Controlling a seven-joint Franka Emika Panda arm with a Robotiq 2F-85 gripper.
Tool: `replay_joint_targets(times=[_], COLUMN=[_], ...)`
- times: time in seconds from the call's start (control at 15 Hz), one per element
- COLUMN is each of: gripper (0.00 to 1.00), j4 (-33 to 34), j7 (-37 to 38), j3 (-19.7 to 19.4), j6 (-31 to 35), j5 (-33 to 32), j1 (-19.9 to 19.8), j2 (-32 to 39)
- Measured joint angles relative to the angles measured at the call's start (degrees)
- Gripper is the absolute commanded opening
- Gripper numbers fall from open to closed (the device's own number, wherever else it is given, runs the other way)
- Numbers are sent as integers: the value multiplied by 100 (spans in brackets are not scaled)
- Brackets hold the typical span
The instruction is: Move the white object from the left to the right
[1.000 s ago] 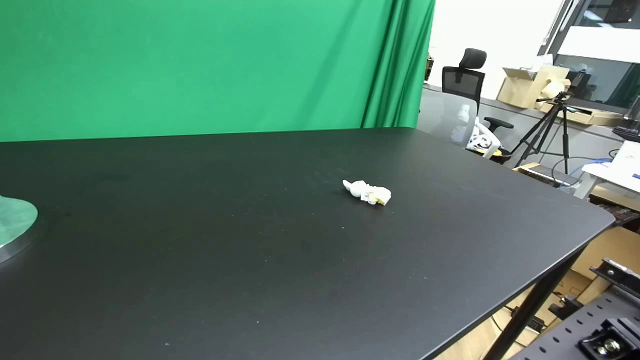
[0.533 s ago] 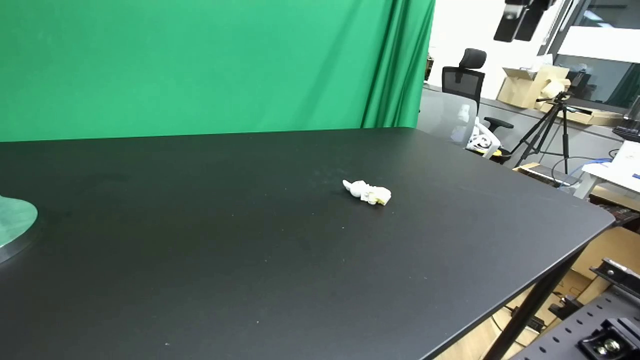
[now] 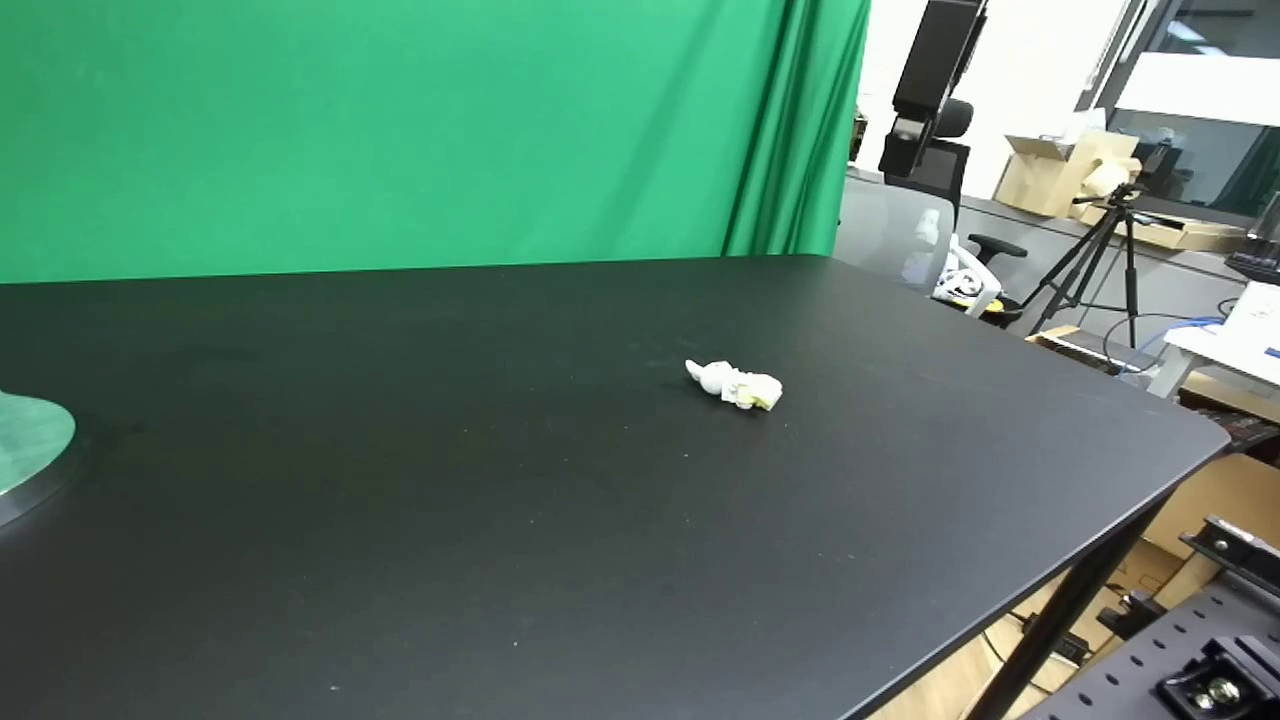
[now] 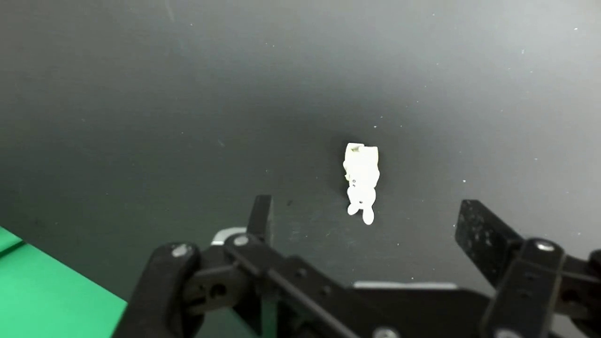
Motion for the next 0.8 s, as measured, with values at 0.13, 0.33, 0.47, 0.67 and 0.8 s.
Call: replay_joint_targets(times=[0.13,0.33,0.47,0.67,0.8], gripper=[100,100,100,100,100], j4=[0,-10,-12,-1,58], j7=[-2,-37,-233,-606,-740], j3=[1,7,-11,-15,-2], j6=[-7,52,180,676,1069], j5=[1,52,296,723,862], j1=[-16,4,111,281,323], j2=[-19,72,287,846,1274])
